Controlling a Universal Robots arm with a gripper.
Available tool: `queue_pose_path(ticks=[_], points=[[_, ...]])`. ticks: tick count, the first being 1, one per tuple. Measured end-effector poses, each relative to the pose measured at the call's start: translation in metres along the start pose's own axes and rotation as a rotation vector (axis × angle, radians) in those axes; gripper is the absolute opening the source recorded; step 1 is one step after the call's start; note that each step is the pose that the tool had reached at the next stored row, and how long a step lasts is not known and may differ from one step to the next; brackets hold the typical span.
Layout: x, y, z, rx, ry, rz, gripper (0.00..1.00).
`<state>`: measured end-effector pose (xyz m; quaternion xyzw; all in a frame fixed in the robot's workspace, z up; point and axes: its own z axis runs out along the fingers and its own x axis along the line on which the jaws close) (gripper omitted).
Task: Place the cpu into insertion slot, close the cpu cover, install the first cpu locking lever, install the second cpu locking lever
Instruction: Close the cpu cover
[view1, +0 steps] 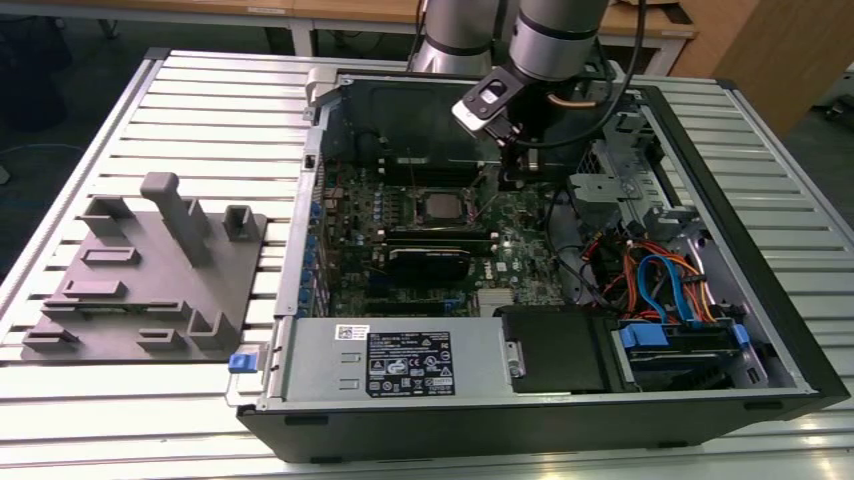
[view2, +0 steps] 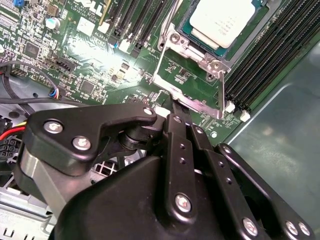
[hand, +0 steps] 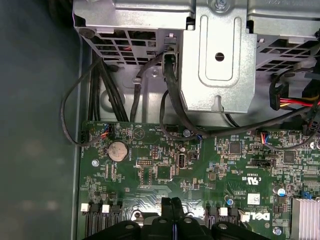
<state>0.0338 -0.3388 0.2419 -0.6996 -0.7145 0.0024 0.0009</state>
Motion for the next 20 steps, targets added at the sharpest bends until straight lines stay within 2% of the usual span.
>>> queue_pose_path(ticks=[20], points=[[0.0001, -0.0047, 0.0, 0.0, 0.0, 0.0, 0.1]])
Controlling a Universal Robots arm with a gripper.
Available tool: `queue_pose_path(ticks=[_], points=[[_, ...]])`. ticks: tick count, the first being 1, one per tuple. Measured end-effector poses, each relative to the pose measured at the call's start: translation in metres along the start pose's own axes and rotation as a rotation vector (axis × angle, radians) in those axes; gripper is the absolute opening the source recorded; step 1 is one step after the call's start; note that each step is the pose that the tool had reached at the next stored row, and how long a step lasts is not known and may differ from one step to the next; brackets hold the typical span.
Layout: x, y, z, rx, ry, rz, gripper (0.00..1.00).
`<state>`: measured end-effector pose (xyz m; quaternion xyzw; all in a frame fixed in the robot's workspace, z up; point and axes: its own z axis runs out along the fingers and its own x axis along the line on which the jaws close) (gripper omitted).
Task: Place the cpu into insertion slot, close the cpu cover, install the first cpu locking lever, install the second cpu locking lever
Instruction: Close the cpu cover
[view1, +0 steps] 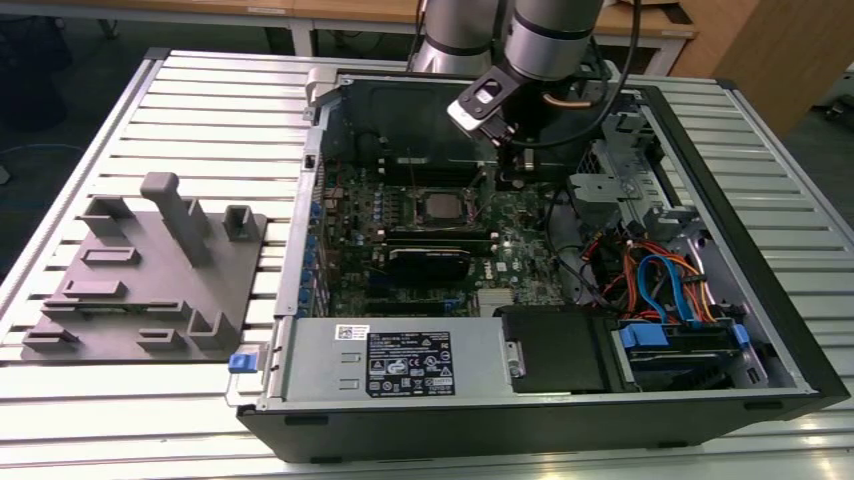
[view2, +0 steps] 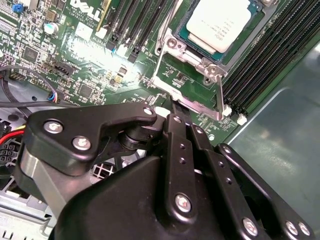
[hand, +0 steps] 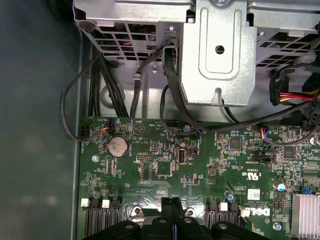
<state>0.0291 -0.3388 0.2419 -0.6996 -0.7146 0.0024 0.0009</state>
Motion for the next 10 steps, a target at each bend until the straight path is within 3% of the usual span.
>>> queue_pose_path(ticks=[10], points=[[0.0, -0.0021, 0.0, 0.0, 0.0, 0.0, 0.1]])
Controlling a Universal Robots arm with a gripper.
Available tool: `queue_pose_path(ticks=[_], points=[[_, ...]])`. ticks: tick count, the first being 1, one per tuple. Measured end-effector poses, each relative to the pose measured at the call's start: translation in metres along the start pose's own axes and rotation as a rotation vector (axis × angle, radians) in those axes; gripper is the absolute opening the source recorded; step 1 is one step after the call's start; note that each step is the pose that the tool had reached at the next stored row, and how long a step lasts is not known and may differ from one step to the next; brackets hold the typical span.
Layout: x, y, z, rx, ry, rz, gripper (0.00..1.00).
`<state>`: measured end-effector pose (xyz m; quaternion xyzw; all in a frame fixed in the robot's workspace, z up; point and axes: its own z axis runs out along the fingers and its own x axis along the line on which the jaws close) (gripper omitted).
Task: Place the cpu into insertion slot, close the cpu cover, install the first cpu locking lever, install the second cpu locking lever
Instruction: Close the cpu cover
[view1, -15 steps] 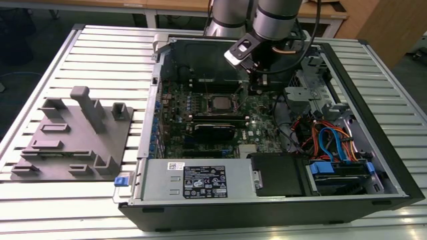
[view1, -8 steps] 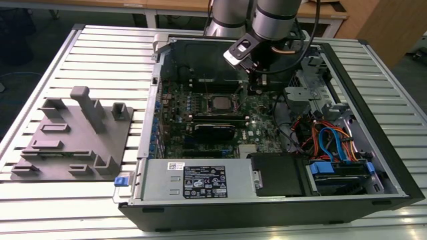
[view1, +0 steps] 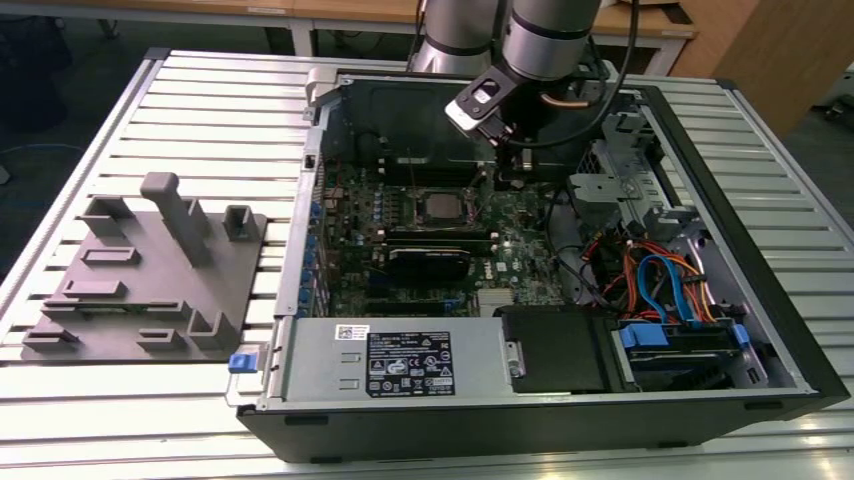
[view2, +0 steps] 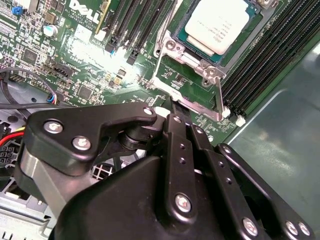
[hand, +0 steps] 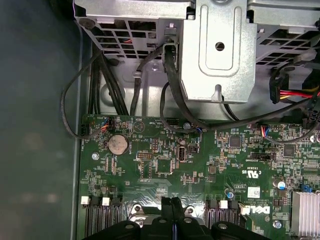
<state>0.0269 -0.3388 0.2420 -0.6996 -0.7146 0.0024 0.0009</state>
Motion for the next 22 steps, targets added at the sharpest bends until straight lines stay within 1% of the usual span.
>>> queue_pose_path(ticks=[22], points=[[0.0001, -0.0054, 0.0, 0.0, 0.0001, 0.0, 0.1]])
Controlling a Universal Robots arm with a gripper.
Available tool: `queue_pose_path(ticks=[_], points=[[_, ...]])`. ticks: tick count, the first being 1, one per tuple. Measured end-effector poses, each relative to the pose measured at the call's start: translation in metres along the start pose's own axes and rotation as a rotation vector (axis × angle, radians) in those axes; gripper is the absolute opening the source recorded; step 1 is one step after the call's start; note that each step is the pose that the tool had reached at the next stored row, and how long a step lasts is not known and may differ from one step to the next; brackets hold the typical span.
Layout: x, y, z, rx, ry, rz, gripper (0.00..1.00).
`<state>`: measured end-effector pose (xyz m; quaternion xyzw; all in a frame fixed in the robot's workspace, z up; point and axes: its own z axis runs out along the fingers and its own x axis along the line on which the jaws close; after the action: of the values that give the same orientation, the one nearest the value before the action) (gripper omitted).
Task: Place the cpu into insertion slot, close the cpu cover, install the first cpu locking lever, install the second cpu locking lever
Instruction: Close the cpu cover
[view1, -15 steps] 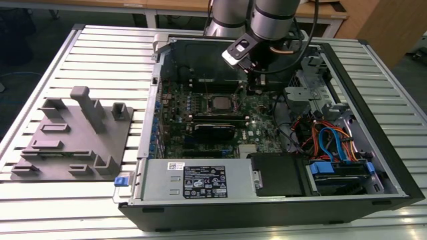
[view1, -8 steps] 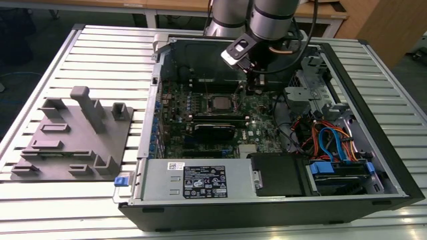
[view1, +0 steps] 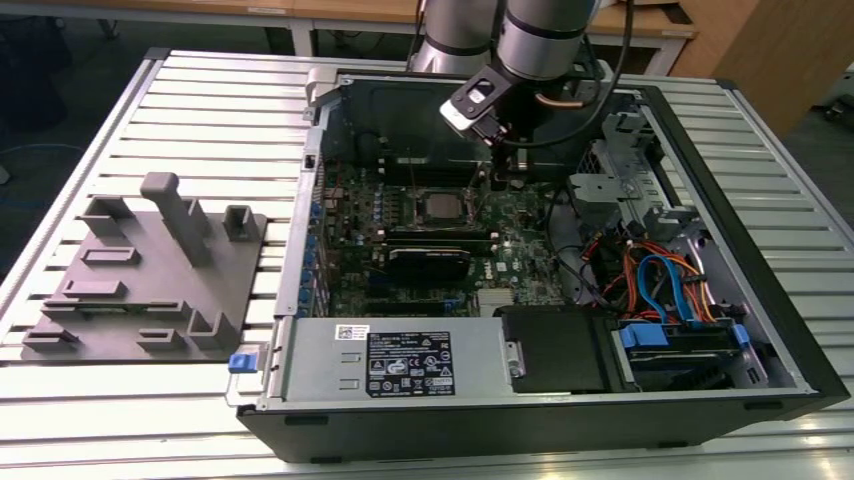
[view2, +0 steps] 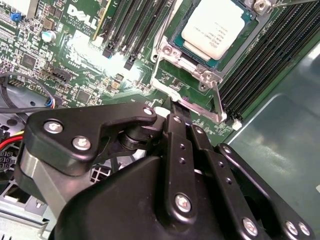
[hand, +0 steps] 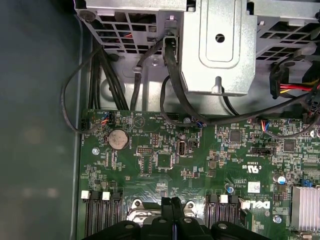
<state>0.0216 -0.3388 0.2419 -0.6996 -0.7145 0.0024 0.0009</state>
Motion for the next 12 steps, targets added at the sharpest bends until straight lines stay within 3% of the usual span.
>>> queue_pose_path(ticks=[12], points=[[0.0001, -0.0028, 0.0, 0.0, -0.0001, 0.0, 0.1]])
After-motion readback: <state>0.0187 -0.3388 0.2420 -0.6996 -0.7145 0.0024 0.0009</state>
